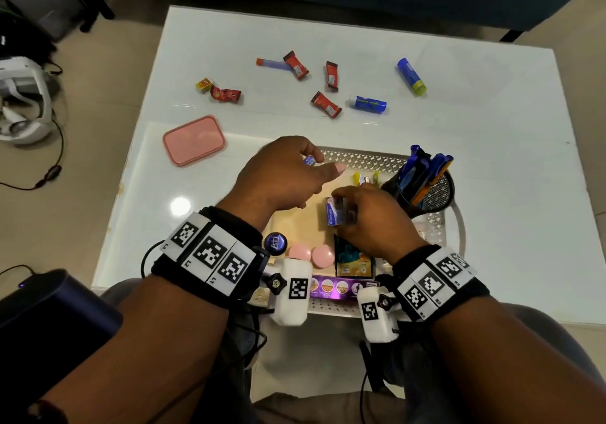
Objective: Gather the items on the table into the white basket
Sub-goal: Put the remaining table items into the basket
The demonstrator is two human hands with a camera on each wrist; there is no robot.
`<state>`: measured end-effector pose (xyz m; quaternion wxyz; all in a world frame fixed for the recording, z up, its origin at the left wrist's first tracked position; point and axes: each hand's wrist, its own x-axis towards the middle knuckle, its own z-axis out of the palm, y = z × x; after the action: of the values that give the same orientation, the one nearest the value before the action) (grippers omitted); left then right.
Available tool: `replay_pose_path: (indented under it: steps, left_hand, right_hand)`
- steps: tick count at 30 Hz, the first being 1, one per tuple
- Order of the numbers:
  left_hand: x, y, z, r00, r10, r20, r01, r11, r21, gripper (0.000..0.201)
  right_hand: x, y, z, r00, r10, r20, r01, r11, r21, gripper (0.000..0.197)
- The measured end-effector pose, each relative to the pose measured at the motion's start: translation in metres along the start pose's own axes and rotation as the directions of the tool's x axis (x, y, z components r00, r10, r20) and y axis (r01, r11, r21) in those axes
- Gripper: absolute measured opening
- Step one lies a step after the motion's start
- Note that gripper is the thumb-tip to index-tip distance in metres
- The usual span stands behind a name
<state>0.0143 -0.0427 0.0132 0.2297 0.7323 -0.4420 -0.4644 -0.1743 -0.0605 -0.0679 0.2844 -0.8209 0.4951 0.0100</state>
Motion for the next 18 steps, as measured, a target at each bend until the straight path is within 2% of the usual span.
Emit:
replay_pose_path:
  steps: [3,8,13,18]
  left_hand:
    - [0.0,0.0,0.001,1.0,0.002,-0.002,-0.002,1.0,0.006,0.04]
    - [0.005,-0.007,0.001,0.999,0.041,0.001,-0.041,0.998,0.057,0.038]
    - [0.007,-0.01,0.002,0.996,0.068,0.056,-0.073,0.991,0.112,0.013]
    - [0.005,-0.005,0.002,0.988,0.058,0.141,-0.074,0.991,0.114,0.027]
  right_hand:
    - [0.003,0.0,0.001,0.998,0.051,-0.031,-0.05,0.999,0.015,0.057]
    - [0.006,0.0,0.001,0.994,0.104,0.028,-0.105,0.994,0.013,0.062]
    - [0.004,-0.001,0.001,0.994,0.091,0.055,-0.092,0.996,0.014,0.069]
    - [-0.001,-0.009,-0.019,0.999,0.042,0.0,-0.042,0.998,0.05,0.057]
